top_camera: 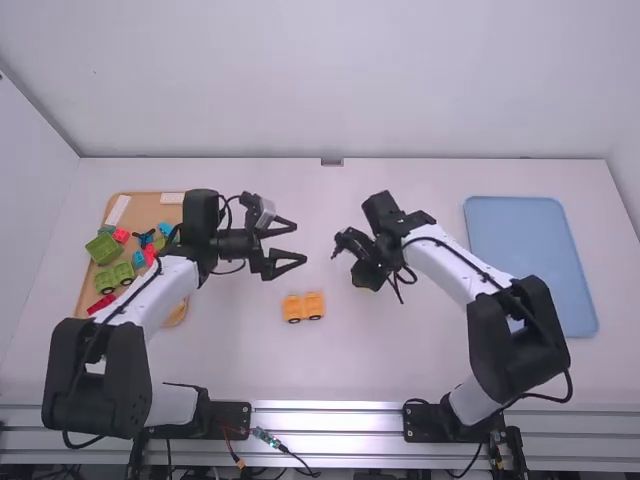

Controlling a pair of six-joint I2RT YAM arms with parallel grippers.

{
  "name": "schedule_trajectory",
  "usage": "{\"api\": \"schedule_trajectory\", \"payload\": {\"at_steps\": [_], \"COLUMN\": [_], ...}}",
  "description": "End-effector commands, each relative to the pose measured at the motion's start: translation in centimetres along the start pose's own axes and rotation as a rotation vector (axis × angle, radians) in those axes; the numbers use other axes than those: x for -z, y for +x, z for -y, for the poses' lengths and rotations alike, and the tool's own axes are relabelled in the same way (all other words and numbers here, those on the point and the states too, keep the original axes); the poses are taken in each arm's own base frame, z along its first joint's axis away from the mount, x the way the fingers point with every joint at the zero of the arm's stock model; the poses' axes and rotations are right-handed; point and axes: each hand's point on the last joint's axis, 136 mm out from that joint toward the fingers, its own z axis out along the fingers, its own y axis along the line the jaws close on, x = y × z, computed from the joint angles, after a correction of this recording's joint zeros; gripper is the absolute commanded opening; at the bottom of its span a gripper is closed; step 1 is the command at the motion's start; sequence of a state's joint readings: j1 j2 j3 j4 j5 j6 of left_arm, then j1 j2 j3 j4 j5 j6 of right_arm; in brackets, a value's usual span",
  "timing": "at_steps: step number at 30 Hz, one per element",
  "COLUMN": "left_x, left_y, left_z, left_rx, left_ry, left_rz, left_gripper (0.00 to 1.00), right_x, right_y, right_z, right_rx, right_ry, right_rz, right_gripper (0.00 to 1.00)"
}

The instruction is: Assemble lego blocks to make yellow taxi

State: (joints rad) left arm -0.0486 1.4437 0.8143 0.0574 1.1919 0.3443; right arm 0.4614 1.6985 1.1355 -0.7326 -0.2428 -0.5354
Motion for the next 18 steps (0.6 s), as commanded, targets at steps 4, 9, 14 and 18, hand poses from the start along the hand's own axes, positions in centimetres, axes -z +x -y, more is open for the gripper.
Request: {"api": "schedule_trajectory", "payload": {"at_steps": [4, 9, 14, 18], "left_x": [0.2, 0.1, 0.3, 0.7], "left_y": [-1.0, -0.8, -0.7, -0.9], "left_z": [-0.9, 0.1, 0.0, -0.3], "left_rx": [-0.078, -0.135, -0.139, -0.137], "left_ry": [-0.046, 0.005, 0.002, -0.007], "left_rz": [-0.024, -0.021, -0.020, -0.012], "left_gripper": [0.99, 0.99, 0.99, 0.99], "right_x": [-0.4, -1.8, -2.8, -3.4], "right_y": [2.2, 2.9, 3.3, 3.3], "right_z": [0.8, -0.7, -1.2, -1.4], "right_rx": [0.121, 0.209, 0.213, 0.201], "right_ry": [0.168, 0.153, 0.142, 0.103], "right_rz": [-0.158, -0.186, -0.178, -0.140], "right_gripper": [0.00, 0.00, 0.00, 0.00]}}
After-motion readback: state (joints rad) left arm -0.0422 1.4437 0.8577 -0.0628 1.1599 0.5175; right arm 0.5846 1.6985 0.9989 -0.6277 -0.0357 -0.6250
